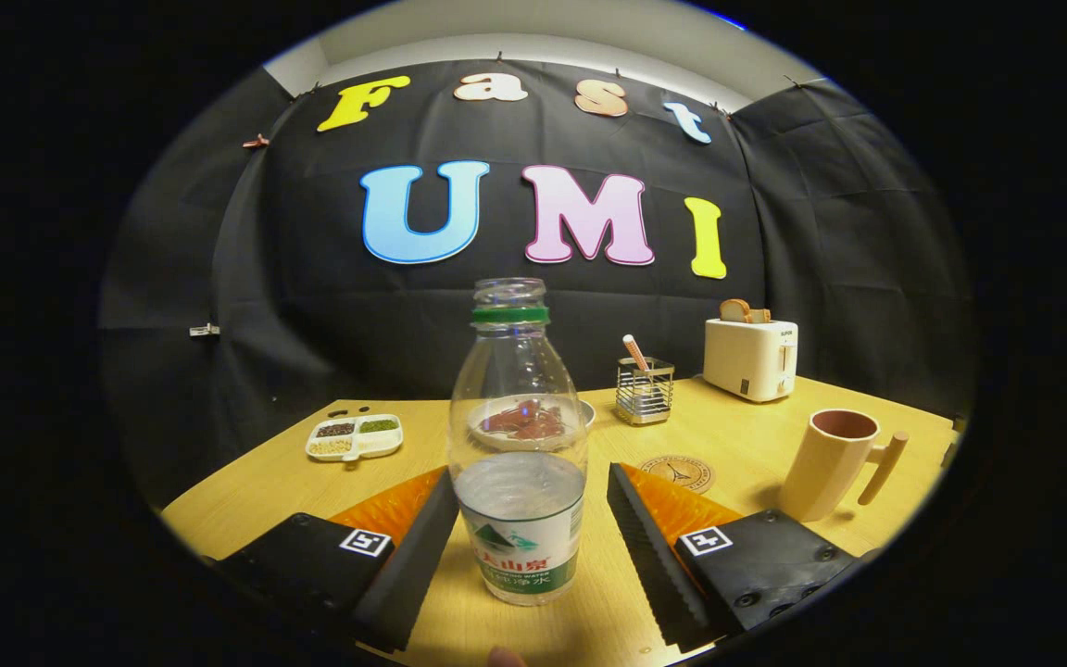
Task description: Take the bottle from table, then pour the juice into the cup, finally place the bottle on the coaster
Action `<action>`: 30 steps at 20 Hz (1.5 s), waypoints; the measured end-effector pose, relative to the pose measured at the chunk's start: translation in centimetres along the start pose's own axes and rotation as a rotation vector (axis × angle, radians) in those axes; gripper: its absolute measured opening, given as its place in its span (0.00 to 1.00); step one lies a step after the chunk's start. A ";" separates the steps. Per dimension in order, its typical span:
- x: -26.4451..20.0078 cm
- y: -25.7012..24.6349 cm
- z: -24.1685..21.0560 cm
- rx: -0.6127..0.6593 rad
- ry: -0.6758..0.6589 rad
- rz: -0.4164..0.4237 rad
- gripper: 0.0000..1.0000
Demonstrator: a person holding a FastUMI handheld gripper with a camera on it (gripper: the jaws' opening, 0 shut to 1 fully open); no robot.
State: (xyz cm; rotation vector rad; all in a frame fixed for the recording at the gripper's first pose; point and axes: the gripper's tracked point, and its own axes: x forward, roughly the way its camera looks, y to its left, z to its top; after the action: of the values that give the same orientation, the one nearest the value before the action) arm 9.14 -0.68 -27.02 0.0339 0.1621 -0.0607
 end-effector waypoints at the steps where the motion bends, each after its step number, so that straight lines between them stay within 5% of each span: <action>1: 0.0 -0.1 0.0 0.007 0.004 0.000 0.87; 2: 0.3 -0.3 -0.1 0.007 0.006 -0.010 0.77; 10: 0.1 -0.8 0.3 0.050 0.094 -0.028 0.75; 16: -0.8 -1.7 2.3 0.231 0.116 -0.065 0.73; 30: 0.6 -10.5 5.1 1.029 0.071 -0.163 0.70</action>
State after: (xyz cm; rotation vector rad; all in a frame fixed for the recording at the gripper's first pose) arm 9.93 -11.35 -22.39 1.0511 0.1898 -0.3015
